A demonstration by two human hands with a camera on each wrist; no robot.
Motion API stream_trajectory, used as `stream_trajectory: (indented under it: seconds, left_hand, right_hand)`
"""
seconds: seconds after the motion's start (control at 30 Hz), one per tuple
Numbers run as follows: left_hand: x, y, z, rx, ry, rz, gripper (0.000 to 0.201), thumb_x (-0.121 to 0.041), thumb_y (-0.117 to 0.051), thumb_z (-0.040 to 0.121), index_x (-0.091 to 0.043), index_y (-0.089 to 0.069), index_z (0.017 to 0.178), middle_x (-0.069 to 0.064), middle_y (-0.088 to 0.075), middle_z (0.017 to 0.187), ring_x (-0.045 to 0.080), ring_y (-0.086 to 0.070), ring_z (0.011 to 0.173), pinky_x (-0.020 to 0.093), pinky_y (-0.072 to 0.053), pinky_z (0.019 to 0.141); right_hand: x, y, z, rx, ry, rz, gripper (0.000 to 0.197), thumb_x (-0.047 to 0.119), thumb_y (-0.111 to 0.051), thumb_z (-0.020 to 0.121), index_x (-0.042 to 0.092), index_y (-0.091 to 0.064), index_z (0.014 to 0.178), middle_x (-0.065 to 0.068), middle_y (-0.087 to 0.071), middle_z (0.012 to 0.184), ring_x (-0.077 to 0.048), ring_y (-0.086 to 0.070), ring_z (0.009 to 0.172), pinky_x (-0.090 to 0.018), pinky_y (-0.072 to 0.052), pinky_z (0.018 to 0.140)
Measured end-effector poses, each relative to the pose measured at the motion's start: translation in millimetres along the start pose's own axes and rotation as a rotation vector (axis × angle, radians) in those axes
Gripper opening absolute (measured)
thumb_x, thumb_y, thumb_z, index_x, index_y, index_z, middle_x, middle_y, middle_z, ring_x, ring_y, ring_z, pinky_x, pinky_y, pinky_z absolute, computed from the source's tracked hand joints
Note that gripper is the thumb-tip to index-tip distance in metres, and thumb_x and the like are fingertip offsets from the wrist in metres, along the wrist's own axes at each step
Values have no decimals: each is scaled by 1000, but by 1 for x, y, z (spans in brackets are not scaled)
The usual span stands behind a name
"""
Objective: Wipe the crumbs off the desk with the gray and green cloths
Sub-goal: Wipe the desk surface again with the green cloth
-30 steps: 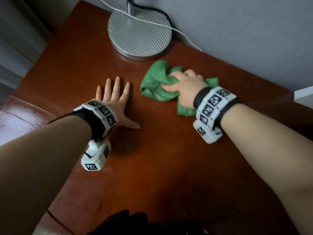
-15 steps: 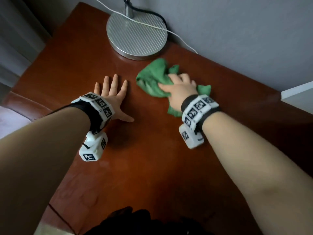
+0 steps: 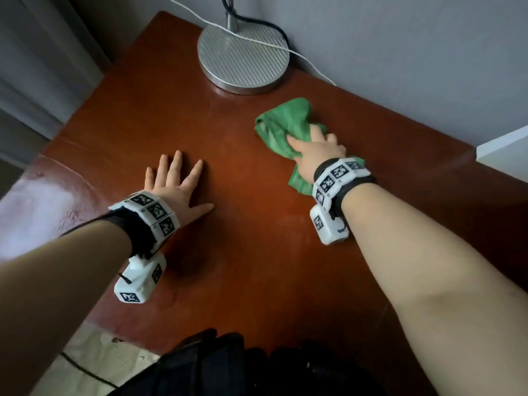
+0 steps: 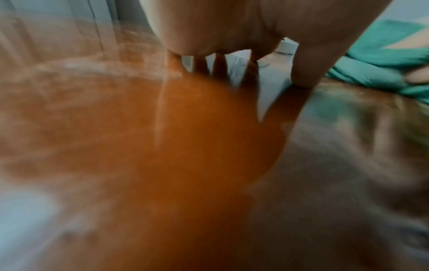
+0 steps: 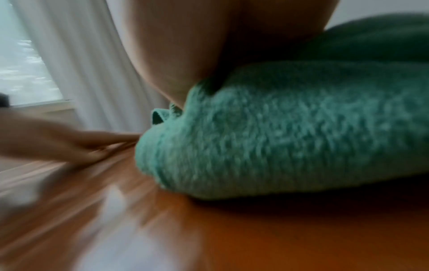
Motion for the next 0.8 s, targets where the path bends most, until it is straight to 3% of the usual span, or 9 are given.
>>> stream_trajectory:
  seconds: [0.13, 0.23, 0.3, 0.4, 0.47, 0.53, 0.6, 0.7, 0.8]
  left_hand:
    - [-9, -8, -10, -77, 1, -41, 78, -55, -42, 90, -33, 6, 148, 5, 19, 156, 28, 18, 143, 48, 6, 116]
    - [-21, -15, -17, -82, -20, -26, 76, -53, -40, 91, -32, 5, 149, 5, 19, 156, 28, 18, 143, 49, 6, 116]
    - [-29, -20, -22, -52, -25, -5, 76, -58, -34, 91, -32, 10, 148, 5, 22, 155, 29, 20, 142, 51, 8, 114]
    - [-37, -26, -25, -10, 7, 57, 81, -68, -23, 87, -31, 19, 145, 5, 28, 153, 30, 24, 141, 52, 10, 113]
    - [-38, -25, -24, 2, 30, 79, 83, -71, -21, 86, -30, 20, 145, 5, 29, 152, 31, 24, 141, 53, 9, 113]
    - [-39, -24, -25, 13, 36, 87, 83, -71, -21, 85, -30, 20, 145, 5, 29, 152, 31, 24, 141, 54, 8, 113]
    - [-40, -24, -25, 15, 34, 87, 84, -71, -22, 85, -30, 20, 145, 5, 28, 153, 30, 23, 141, 53, 8, 113]
    - [-40, -24, -26, -12, 33, 82, 83, -71, -23, 85, -31, 17, 146, 5, 26, 154, 30, 20, 142, 53, 6, 114]
    - [-40, -23, -27, -21, 35, 101, 83, -71, -22, 85, -30, 16, 147, 5, 24, 154, 31, 19, 142, 53, 5, 114]
  right_hand:
    - [28, -29, -56, 66, 344, -125, 76, 2, -39, 87, 57, -24, 138, 4, -9, 156, -32, -21, 133, -43, -23, 107]
    - [9, -30, -75, 149, 412, -162, 82, -4, -35, 84, 58, -22, 138, 9, -8, 156, -27, -21, 135, -40, -24, 107]
    - [-19, -22, -70, 77, 269, -124, 73, 4, -38, 88, 54, -25, 139, 6, -13, 155, -30, -30, 129, -39, -28, 105]
    - [-71, -16, -62, -4, -209, 47, 58, 18, -41, 93, 49, -25, 141, 0, -16, 151, -33, -35, 122, -42, -35, 100]
    - [-78, -21, -65, 15, -370, 101, 56, 21, -40, 95, 48, -25, 141, 0, -13, 150, -33, -33, 123, -43, -34, 101]
    - [-60, -28, -73, -8, -281, 36, 57, 19, -41, 93, 47, -27, 141, 0, -14, 152, -34, -31, 124, -43, -30, 102]
    - [-35, -38, -90, -41, -64, -36, 61, 16, -45, 90, 47, -30, 139, -1, -17, 152, -34, -30, 125, -42, -29, 101]
    - [-7, -56, -131, 65, 292, -113, 72, 7, -43, 85, 53, -30, 138, 4, -16, 153, -30, -24, 131, -41, -24, 103]
    - [-19, -61, -150, 157, 342, -122, 75, 3, -37, 85, 55, -26, 138, 8, -13, 155, -26, -20, 134, -42, -21, 108]
Point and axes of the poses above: each hand's wrist, its own z-axis towards the middle knuckle, its own y-axis out of the back of the hand, x = y × z, the point moved 3 cm from there along z, towards the middle knuckle
